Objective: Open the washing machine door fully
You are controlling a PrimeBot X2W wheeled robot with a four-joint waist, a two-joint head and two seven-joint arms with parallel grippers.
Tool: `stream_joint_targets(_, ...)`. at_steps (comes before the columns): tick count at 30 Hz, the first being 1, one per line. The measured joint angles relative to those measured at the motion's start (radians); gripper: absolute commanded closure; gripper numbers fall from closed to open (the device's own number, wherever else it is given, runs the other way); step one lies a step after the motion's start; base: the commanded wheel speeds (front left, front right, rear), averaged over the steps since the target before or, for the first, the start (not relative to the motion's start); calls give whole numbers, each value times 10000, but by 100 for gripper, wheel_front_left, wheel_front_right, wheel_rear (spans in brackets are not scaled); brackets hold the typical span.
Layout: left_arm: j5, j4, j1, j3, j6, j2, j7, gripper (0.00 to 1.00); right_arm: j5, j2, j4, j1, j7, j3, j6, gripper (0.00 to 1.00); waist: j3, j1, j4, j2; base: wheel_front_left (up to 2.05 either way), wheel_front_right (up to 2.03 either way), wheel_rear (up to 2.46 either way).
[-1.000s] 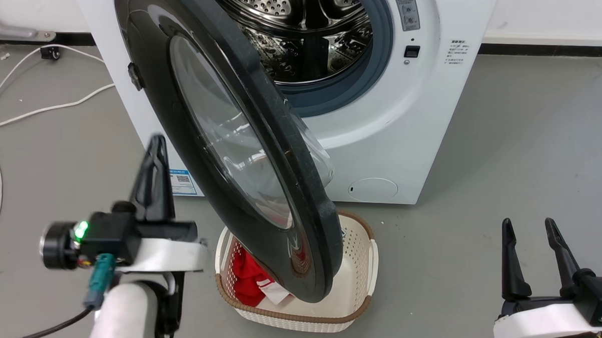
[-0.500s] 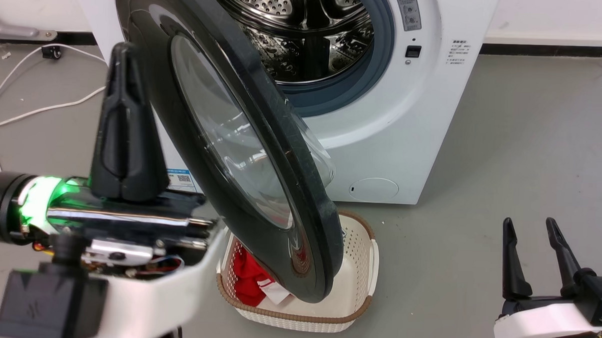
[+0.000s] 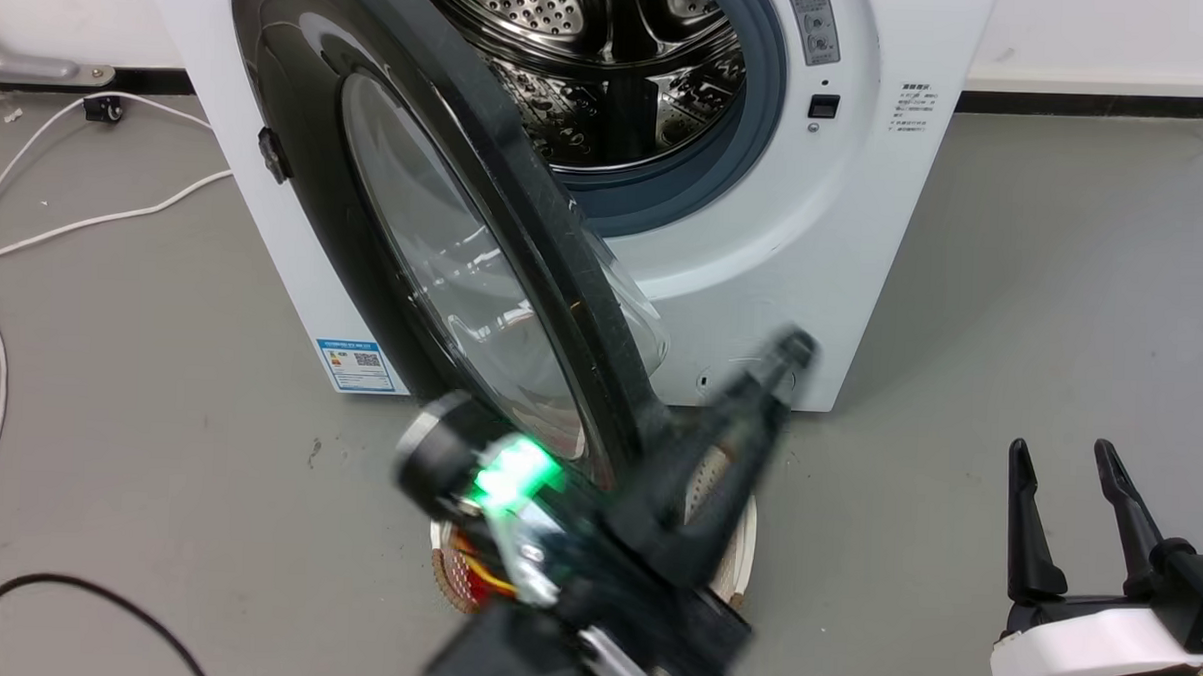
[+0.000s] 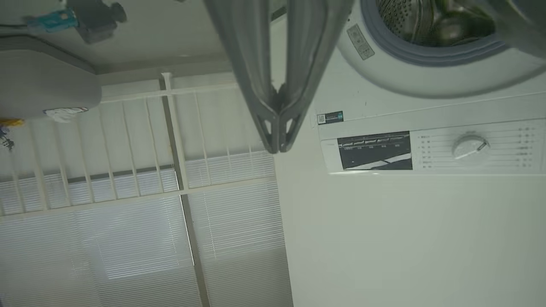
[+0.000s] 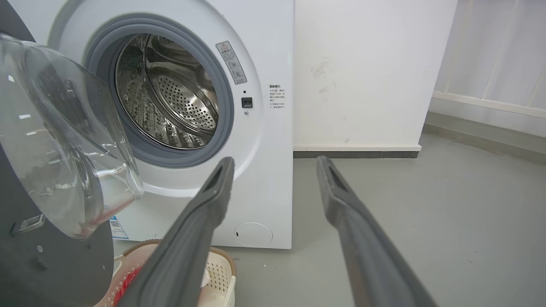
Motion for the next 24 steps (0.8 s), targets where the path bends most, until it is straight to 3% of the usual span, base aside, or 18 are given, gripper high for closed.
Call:
stream_joint_targets(7, -792, 1649, 1011, -1419, -280, 157, 1680, 100, 67, 0, -13, 26, 42, 71, 0, 0, 82, 0, 29, 0, 0, 0, 0)
stream_joint_targets(17, -830, 2809, 1084, -838, 372, 347, 2136, 100, 163, 2, 69, -5, 48, 146, 0, 0, 206, 0, 36, 0, 0, 0, 0)
stream_joint_targets(24, -917, 3488, 595, -520, 546, 297, 1893, 100, 238, 2, 194, -129, 35, 182, 0, 0, 297, 0, -88, 0, 0, 0, 0)
